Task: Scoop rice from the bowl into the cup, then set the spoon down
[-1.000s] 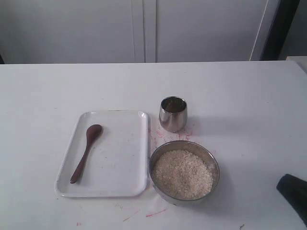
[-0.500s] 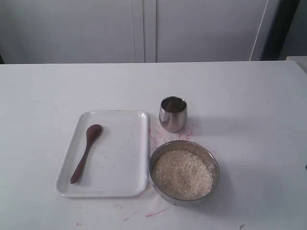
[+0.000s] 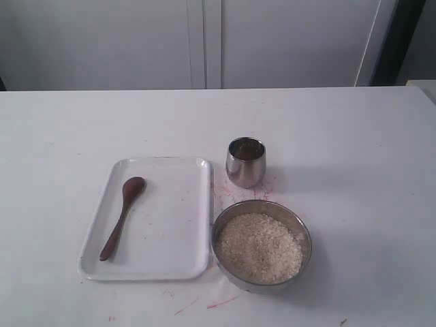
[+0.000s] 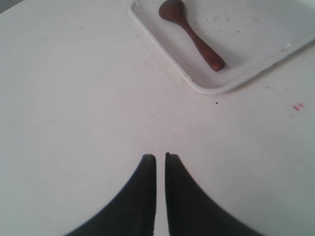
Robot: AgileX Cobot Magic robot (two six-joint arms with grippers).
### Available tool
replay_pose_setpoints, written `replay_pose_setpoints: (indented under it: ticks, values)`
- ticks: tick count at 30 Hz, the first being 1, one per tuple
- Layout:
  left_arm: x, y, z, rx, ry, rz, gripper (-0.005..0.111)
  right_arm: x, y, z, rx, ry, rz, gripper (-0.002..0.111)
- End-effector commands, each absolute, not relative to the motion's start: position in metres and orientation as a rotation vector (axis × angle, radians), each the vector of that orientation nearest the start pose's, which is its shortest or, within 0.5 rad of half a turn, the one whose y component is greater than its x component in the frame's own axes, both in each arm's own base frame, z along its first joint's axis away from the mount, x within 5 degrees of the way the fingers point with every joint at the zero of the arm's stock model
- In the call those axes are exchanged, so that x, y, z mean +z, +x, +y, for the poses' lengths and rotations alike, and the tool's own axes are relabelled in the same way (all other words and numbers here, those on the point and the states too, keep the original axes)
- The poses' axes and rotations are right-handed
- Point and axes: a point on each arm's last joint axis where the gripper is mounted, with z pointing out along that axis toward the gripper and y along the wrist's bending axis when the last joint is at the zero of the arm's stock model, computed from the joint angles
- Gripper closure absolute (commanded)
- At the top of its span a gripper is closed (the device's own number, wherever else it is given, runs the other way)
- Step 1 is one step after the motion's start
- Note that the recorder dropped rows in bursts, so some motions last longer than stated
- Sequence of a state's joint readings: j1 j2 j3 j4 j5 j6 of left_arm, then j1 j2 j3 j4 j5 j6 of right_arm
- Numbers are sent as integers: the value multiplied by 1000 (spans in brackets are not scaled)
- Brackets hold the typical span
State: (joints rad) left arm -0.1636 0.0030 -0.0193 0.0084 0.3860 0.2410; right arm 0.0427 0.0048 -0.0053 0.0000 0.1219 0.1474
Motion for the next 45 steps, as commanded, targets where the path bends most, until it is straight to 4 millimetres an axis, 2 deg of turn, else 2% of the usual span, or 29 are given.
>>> replay_pose_setpoints:
  ticks: [1,13,45]
  values:
    - [179,51,-8,58,380,1854,92,202,56,-1,99,120,1599,108]
    - [179,51,-8,58,380,1854,92,202,56,-4,51,170,1594,108]
    - [179,51,-8,58,380,1854,92,202,56,-4,51,170,1594,108]
